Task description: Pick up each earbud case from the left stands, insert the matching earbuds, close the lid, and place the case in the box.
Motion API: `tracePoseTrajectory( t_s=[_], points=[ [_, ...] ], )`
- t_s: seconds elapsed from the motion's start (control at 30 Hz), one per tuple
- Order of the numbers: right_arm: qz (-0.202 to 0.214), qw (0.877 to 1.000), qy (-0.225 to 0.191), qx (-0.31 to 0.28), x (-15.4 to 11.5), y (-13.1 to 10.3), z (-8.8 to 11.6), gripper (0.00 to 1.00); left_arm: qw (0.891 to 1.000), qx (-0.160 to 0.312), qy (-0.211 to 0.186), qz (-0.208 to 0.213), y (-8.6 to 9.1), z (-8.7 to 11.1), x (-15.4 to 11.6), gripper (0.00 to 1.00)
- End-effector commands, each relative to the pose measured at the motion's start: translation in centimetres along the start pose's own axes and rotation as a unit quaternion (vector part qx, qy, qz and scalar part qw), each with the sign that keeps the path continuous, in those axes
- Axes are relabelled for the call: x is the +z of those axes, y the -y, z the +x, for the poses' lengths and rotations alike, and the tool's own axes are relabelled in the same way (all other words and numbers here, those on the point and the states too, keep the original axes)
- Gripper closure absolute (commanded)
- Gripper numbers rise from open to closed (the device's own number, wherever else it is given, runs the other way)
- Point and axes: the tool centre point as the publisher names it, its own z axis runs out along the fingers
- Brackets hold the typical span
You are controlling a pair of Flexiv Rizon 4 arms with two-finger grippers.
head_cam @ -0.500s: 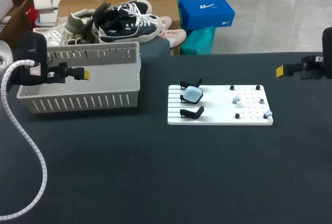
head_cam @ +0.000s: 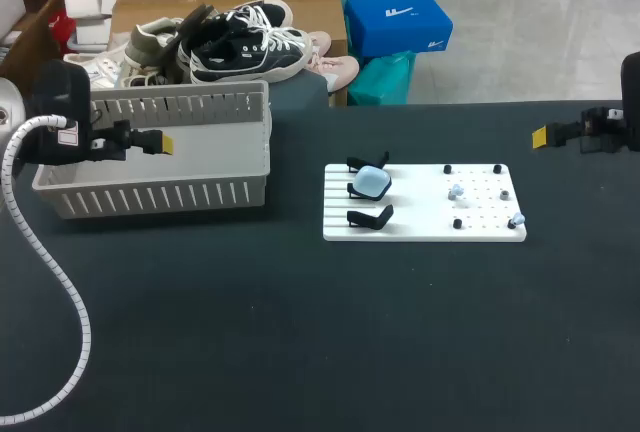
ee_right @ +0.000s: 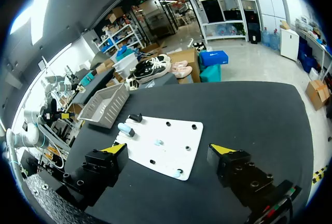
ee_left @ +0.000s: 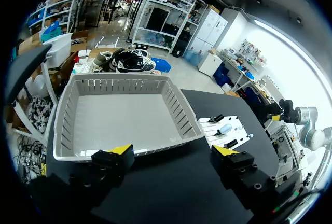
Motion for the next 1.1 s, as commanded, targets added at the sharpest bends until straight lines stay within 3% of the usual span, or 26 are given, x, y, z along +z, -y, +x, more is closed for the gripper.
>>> tracePoseTrajectory(
  t_s=[0.03,0.23,0.47,0.6,0.7,0.9,1.1],
  points=[
    [-0.001,1.000,0.000,0.000,0.1,0.1,0.0,0.00,1.000,0.000,-0.003,-0.002,0.1,-0.1,0.0,0.00],
    [-0.001,1.000,0.000,0.000,0.1,0.1,0.0,0.00,1.000,0.000,-0.003,-0.002,0.1,-0.1,0.0,0.00],
    [-0.001,1.000,0.000,0.000,0.1,0.1,0.0,0.00,0.994,0.105,0.023,-0.011,0.7,-0.9,-0.3,0.00],
    [-0.001,1.000,0.000,0.000,0.1,0.1,0.0,0.00,0.985,0.169,0.030,0.036,1.9,-1.1,-0.3,0.00],
    [-0.001,1.000,0.000,0.000,0.1,0.1,0.0,0.00,0.971,0.222,0.026,0.079,3.2,-1.3,0.2,0.00],
    [-0.001,1.000,0.000,0.000,0.1,0.1,0.0,0.00,0.930,0.325,0.001,0.174,5.6,-1.6,1.1,0.00],
    [-0.001,1.000,0.000,0.000,0.1,0.1,0.0,0.00,0.891,0.398,-0.012,0.219,7.1,-1.7,2.6,0.00]
  ],
)
